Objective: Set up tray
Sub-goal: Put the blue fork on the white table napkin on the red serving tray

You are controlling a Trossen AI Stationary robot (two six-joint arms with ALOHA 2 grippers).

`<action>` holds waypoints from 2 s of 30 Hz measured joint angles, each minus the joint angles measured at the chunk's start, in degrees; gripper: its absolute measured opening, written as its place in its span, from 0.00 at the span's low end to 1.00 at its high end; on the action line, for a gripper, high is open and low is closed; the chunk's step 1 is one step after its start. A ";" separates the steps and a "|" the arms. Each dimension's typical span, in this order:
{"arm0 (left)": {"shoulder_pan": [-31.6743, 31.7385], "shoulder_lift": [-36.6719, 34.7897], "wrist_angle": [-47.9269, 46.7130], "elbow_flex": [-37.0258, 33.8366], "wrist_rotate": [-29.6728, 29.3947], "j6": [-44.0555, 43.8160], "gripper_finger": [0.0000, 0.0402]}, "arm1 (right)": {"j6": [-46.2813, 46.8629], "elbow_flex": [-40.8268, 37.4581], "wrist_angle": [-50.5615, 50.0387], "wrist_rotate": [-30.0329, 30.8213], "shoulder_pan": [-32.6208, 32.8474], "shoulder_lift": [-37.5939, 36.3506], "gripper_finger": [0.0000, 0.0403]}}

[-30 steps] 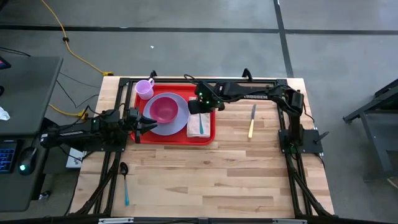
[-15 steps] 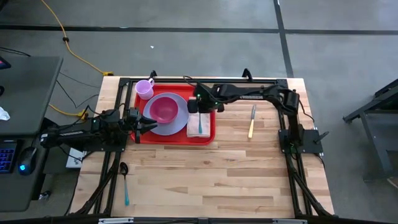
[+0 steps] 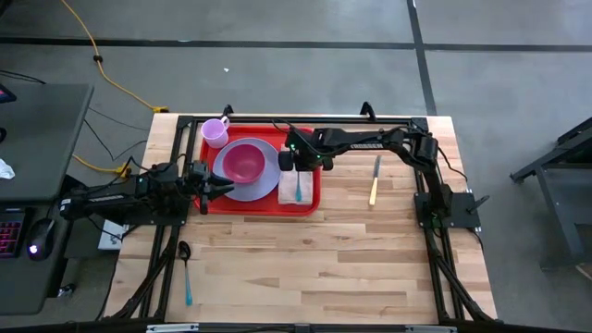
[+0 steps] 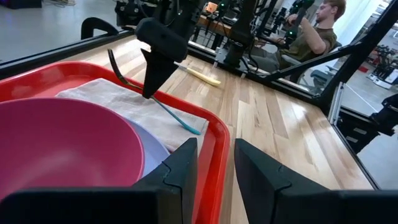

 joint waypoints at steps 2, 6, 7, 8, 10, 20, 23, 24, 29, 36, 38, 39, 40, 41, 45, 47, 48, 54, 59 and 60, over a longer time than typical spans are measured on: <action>0.00 0.00 0.00 0.00 0.00 -0.02 0.34 | 0.00 0.00 0.02 0.41 -0.09 0.00 0.00; 0.01 0.00 0.00 0.00 0.00 -0.04 0.34 | 0.00 0.00 -0.04 0.67 -0.26 0.06 0.00; 0.02 0.00 0.00 0.00 -0.01 -0.06 0.34 | 0.00 0.00 0.03 0.80 -0.27 0.14 0.00; 0.01 0.00 0.00 0.00 -0.01 -0.06 0.34 | 0.00 0.00 0.03 0.72 -0.29 0.23 0.00; 0.02 0.00 0.01 0.00 0.00 -0.13 0.34 | 0.00 0.00 0.24 0.54 -0.31 0.57 0.00; 0.00 0.00 0.00 0.00 0.96 -0.41 0.34 | -0.20 0.00 0.58 1.03 -0.92 0.74 0.00; 0.02 0.00 0.00 0.00 1.18 -0.43 0.34 | -0.98 0.00 0.57 1.06 -1.06 0.74 0.00; 0.02 0.00 0.00 0.00 1.29 -0.43 0.34 | -1.22 0.00 0.57 1.08 -1.07 0.74 0.00; 0.02 0.00 0.00 0.00 1.29 -0.42 0.34 | -1.55 0.00 0.57 0.74 -1.05 0.74 0.00; 0.02 0.00 0.00 0.00 1.47 -0.43 0.34 | -2.65 0.00 -0.10 0.68 -1.05 0.74 0.00; 0.00 0.00 0.00 0.00 1.49 -0.43 0.34 | -2.95 0.00 -0.67 0.72 -1.18 0.74 0.00; 0.01 0.00 0.00 0.00 1.49 -0.43 0.34 | -3.03 0.00 -0.76 0.64 -1.33 0.74 0.00; 0.01 0.00 0.00 0.00 1.50 -0.43 0.34 | -3.14 0.00 -0.76 0.48 -1.38 0.74 0.00; 0.02 0.00 0.00 0.00 1.49 -0.43 0.34 | -3.53 0.00 -0.75 0.42 -1.40 0.74 0.00; 0.02 0.00 0.00 0.00 1.67 -0.43 0.34 | -4.13 0.00 -0.69 0.43 -1.40 0.74 0.00; 0.02 0.00 0.00 0.00 1.78 -0.43 0.34 | -4.16 0.00 -0.69 0.40 -1.40 0.74 0.00; 0.02 0.00 0.00 0.00 1.79 -0.43 0.34 | -4.17 0.00 -0.68 0.35 -1.40 0.74 0.00; 0.01 0.00 -0.02 0.00 1.84 -0.43 0.34 | -4.58 0.00 -0.70 -0.19 -1.42 0.74 0.00; 0.02 -0.02 0.00 0.00 1.99 -0.43 0.34 | -4.59 0.00 -0.72 -0.53 -1.42 0.74 0.01; 0.02 0.00 0.00 0.00 1.99 -0.43 0.34 | -4.56 0.00 -0.72 -0.57 -1.42 0.74 0.02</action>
